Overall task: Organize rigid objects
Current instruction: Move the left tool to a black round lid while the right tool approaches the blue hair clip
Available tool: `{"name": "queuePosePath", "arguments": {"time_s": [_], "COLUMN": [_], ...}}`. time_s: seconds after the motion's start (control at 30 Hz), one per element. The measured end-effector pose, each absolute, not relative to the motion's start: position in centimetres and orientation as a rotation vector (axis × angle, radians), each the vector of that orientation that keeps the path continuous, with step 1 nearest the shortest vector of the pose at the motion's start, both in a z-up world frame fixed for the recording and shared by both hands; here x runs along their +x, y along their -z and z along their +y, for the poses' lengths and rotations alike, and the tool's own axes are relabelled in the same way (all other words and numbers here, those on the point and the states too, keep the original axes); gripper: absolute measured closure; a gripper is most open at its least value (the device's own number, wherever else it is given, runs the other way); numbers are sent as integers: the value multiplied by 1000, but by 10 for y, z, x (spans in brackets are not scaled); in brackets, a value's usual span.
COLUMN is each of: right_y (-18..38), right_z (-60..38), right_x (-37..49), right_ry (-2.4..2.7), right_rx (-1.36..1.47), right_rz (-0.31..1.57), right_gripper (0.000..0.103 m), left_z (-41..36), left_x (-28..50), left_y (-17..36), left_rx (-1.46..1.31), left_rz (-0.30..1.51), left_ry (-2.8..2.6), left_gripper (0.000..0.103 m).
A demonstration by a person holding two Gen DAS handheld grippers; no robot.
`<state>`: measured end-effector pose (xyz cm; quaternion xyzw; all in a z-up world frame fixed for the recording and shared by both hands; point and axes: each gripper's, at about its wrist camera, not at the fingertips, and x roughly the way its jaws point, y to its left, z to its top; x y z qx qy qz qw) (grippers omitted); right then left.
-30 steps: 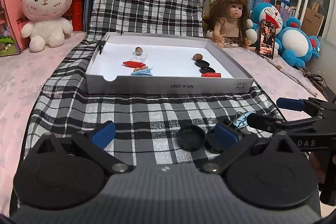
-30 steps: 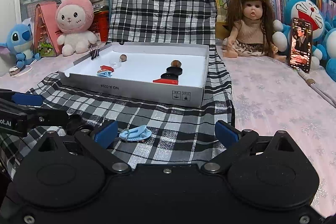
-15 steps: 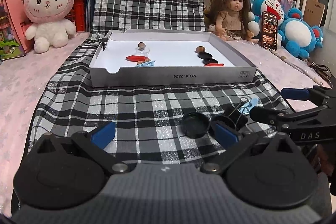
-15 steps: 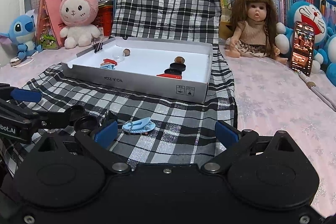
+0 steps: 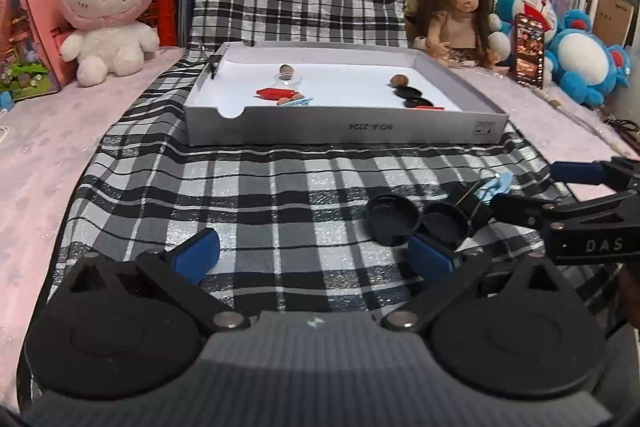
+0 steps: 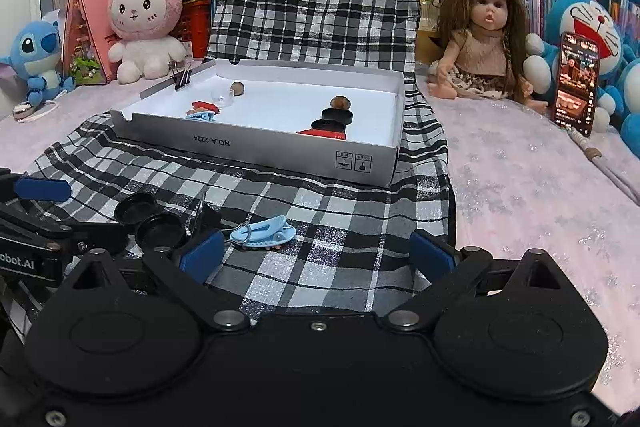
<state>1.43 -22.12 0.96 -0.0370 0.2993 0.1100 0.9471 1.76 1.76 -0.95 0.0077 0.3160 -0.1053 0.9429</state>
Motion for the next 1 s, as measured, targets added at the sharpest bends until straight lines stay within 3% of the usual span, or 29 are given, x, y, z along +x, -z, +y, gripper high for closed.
{"name": "queuePosePath", "arguments": {"time_s": [0.63,0.77,1.0], "right_y": [-3,-3,-15], "right_z": [-212,-212,-224], "right_x": [20,21,16], "right_ry": [-225,-231,-247], "right_rx": [-81,-79,-26], "right_rz": [637,642,590], "right_gripper": [5,5,7], "left_z": [12,10,4], "left_x": [18,18,18], "left_y": [11,9,2], "left_rx": [46,49,53], "left_rz": [630,620,589], "left_ry": [189,208,230], "left_gripper": [0,8,11]}}
